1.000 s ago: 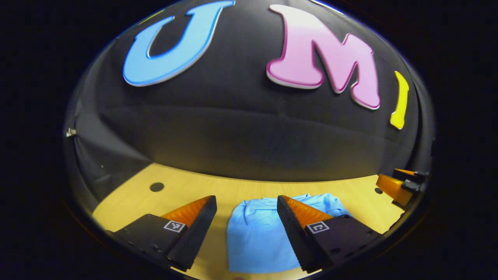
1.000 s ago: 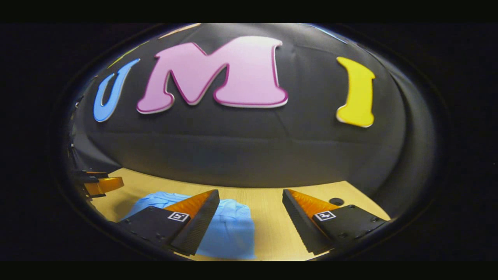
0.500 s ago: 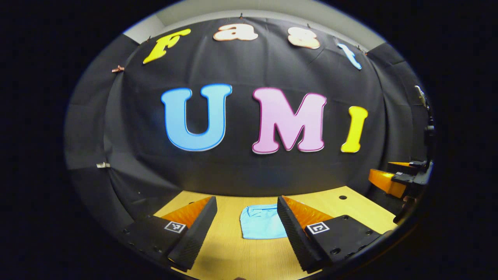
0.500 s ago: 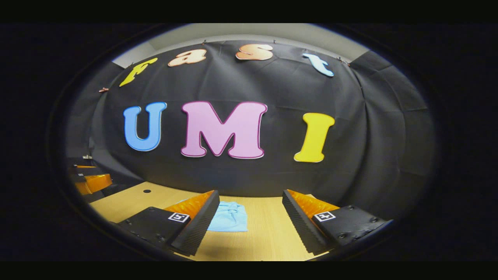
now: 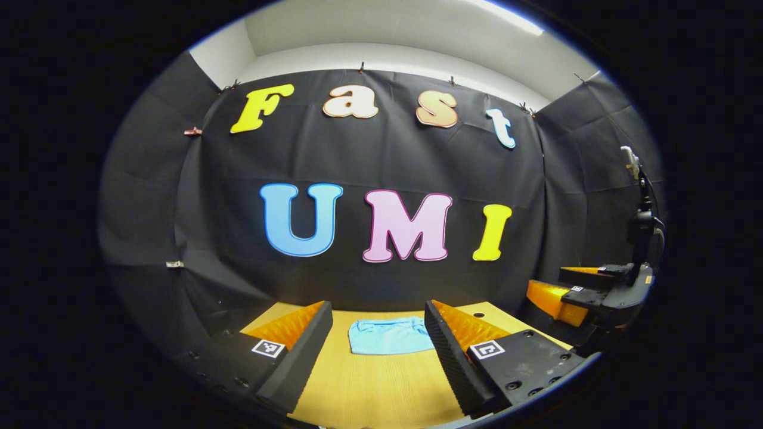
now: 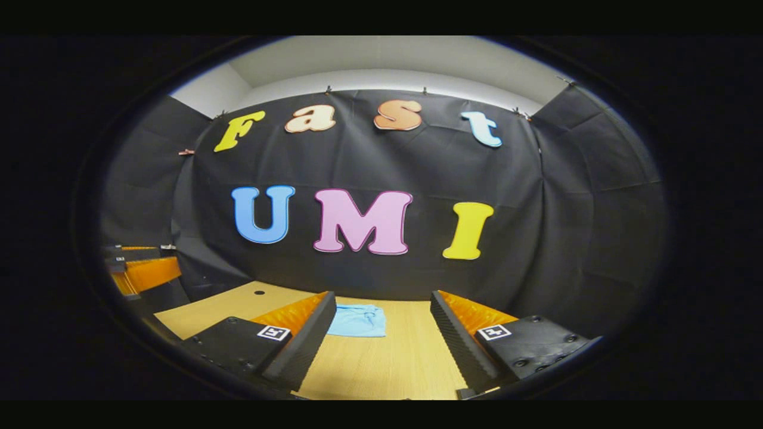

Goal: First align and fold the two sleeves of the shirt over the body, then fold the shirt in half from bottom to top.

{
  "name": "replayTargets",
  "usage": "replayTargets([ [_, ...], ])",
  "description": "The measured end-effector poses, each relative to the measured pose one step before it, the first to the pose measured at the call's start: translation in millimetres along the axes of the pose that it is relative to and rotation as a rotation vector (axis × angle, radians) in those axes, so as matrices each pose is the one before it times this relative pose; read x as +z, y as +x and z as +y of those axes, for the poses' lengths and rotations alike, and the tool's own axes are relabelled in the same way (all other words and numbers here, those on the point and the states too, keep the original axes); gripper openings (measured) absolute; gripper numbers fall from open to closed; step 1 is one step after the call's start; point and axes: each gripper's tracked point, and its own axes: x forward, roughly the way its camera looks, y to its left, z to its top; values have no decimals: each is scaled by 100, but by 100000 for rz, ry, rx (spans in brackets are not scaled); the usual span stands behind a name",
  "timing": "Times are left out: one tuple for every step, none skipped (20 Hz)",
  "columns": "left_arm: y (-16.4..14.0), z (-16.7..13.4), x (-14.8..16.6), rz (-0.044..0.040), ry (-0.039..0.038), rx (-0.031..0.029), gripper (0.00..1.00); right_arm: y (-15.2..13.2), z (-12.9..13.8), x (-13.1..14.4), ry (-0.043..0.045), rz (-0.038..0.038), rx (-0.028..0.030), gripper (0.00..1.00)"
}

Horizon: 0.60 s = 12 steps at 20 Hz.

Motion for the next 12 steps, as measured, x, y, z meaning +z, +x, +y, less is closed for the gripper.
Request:
replayTargets([
  [-1047, -298, -506, 1149, -950, 137, 97, -1252, -24, 151, -1620, -1343, -745, 98],
  [-941, -235, -687, 1149, -709, -381, 97, -1107, -105, -120, -1928, -364, -963, 97],
  [-705, -15, -443, 1068, -949, 422, 97, -891, 364, -347, -1609, 142, 451, 98],
  [-387, -134, -669, 1469, -1121, -743, 97, -595, 706, -358, -664, 788, 1622, 97],
  [-177, -107, -653, 2155, -1016, -1093, 97, -263, 470, -308, 303, 794, 1233, 98],
  [50, -16, -547, 1880, -468, -1088, 97, -202, 509, -216, 783, 622, 975, 97],
  [-62, 195, 33, 463, 268, 1, 97, 111, 267, -10, 775, 401, 399, 96],
  [160, 613, 467, -659, 659, 611, 97, 67, 277, 104, 629, 175, 188, 96],
  [171, 357, 343, -890, 587, 360, 97, 227, 170, 121, 527, -370, 75, 96],
  [153, 367, 289, -1028, 382, 899, 97, 292, 232, 272, 721, -651, 47, 96],
  [71, 373, 350, -922, 71, 628, 97, 133, 306, 368, 1007, -569, 361, 96],
  [9, 320, 412, -1259, -168, 387, 97, 225, 348, 209, 1056, -310, 351, 96],
])
